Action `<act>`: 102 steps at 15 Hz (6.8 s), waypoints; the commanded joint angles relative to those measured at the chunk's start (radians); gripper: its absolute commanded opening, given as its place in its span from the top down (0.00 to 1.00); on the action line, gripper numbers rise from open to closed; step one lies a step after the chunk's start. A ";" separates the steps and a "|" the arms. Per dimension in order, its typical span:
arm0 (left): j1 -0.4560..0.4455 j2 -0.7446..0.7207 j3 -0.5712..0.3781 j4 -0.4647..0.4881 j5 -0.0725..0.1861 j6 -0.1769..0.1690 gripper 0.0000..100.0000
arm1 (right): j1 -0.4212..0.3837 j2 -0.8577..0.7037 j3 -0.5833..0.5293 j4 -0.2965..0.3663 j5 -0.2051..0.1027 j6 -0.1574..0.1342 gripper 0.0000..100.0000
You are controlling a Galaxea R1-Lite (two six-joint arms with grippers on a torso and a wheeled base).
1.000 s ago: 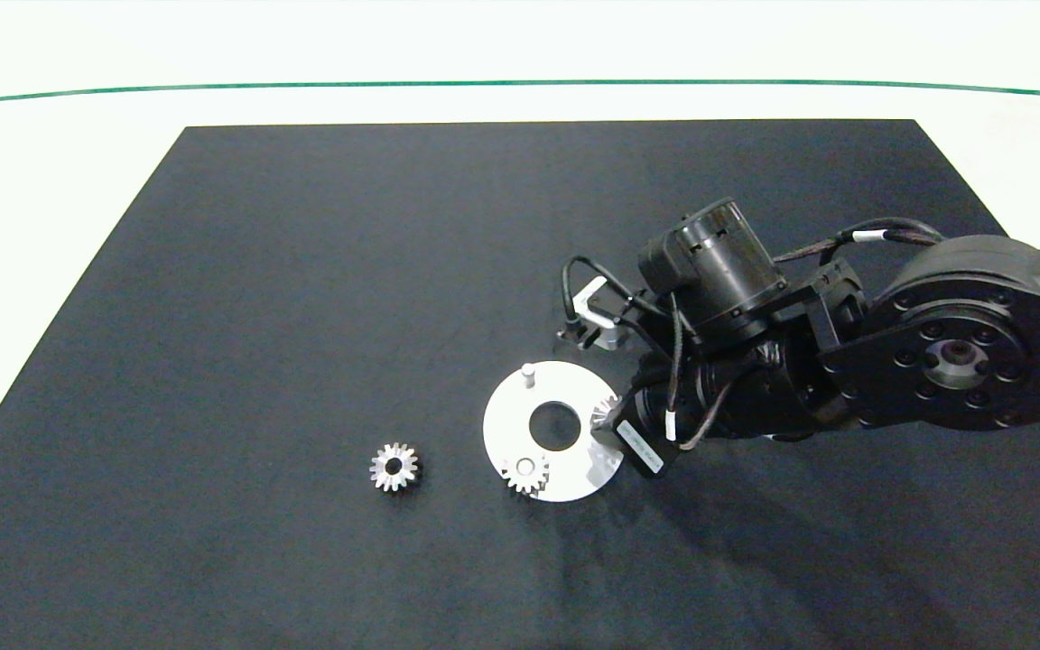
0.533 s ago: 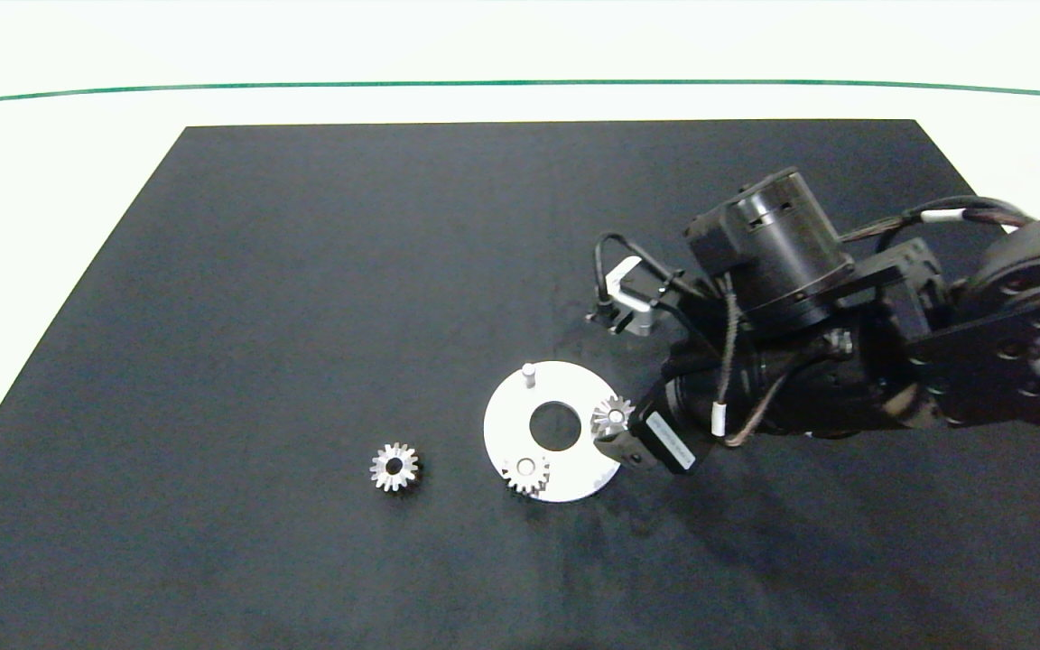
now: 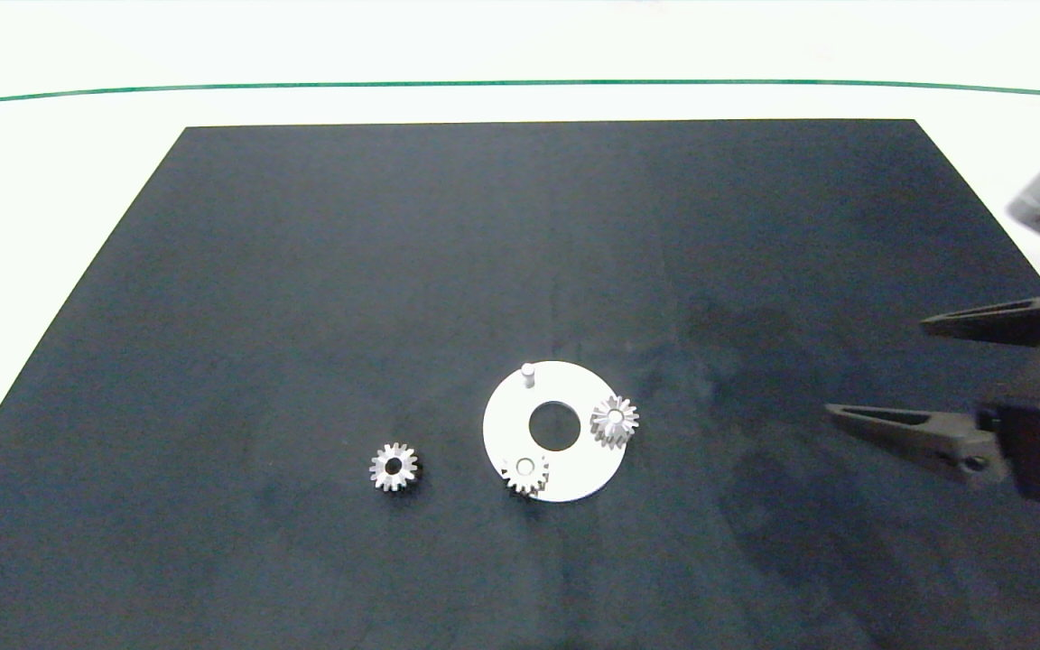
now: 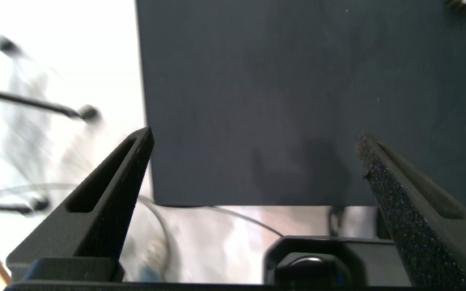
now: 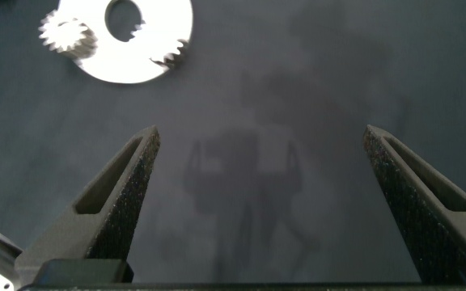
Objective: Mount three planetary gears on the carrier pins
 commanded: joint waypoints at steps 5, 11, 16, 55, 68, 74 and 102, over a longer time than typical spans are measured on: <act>-0.244 0.281 0.029 -0.155 -0.002 -0.246 0.00 | -0.151 -0.305 0.139 0.005 -0.001 0.062 0.00; -0.378 0.354 0.373 -0.591 0.067 -0.238 0.00 | -0.165 -0.328 0.124 -0.006 0.000 0.105 0.00; -0.579 0.377 0.476 -0.729 0.076 -0.160 0.00 | -0.165 -0.331 0.115 -0.004 0.000 0.105 0.00; -0.806 0.934 0.224 -0.824 0.144 -0.091 0.00 | -0.160 -0.387 0.111 -0.004 -0.001 0.081 0.00; -0.792 0.973 0.195 -0.853 0.144 -0.068 0.07 | -0.160 -0.393 0.113 -0.004 0.000 0.069 0.00; -0.797 0.979 0.207 -0.853 0.144 -0.069 0.19 | -0.160 -0.391 0.115 -0.004 0.002 0.069 0.00; -0.813 1.003 0.201 -0.887 0.187 -0.077 0.76 | -0.160 -0.408 0.115 -0.004 0.003 0.061 0.00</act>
